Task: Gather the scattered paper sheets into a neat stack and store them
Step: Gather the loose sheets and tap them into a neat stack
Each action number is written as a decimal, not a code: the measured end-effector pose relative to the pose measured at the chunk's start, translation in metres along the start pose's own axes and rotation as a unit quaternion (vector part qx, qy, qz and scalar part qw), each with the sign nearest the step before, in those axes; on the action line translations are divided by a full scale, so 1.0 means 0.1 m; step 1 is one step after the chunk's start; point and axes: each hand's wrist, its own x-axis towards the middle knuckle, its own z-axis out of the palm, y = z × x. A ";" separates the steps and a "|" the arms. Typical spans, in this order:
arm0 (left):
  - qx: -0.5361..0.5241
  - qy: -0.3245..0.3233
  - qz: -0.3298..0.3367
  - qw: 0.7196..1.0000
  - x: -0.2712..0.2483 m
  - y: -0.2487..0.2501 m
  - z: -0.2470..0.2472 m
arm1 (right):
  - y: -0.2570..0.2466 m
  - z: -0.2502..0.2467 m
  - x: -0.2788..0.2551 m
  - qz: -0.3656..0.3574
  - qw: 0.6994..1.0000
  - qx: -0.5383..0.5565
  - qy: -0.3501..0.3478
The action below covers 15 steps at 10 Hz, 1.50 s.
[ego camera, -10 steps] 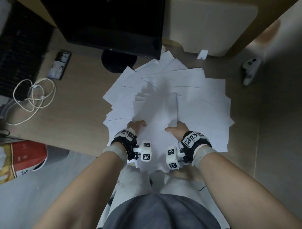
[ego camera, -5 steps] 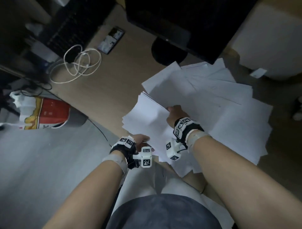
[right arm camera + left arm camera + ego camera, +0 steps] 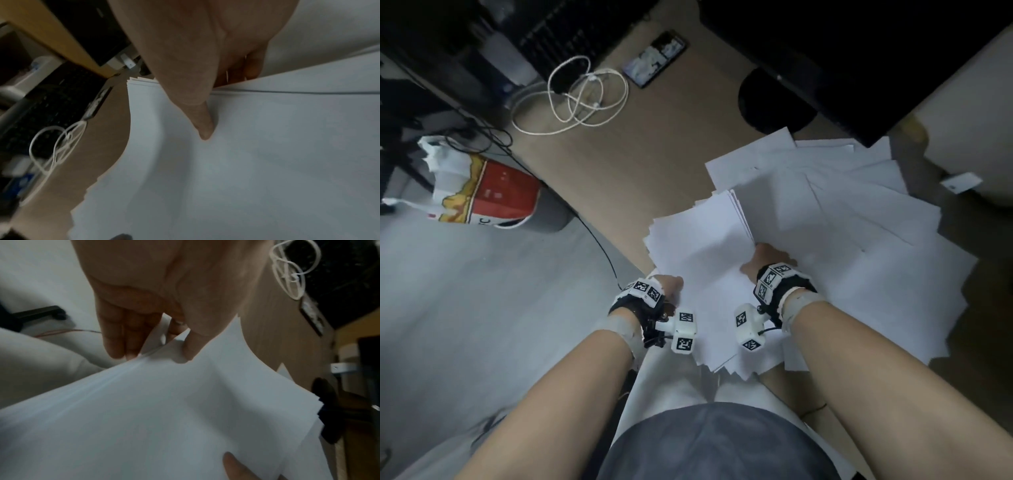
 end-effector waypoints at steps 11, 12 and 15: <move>0.281 0.048 0.258 0.923 0.26 1.68 0.11 | 0.30 -0.08 0.24 0.178 0.871 0.457 -0.011; 0.236 0.044 0.239 0.941 0.42 1.60 0.08 | 0.27 -0.06 0.21 0.150 0.886 0.438 -0.001; 0.108 0.046 0.256 0.960 -0.02 1.20 0.39 | 0.72 0.01 0.07 0.128 0.894 0.428 0.030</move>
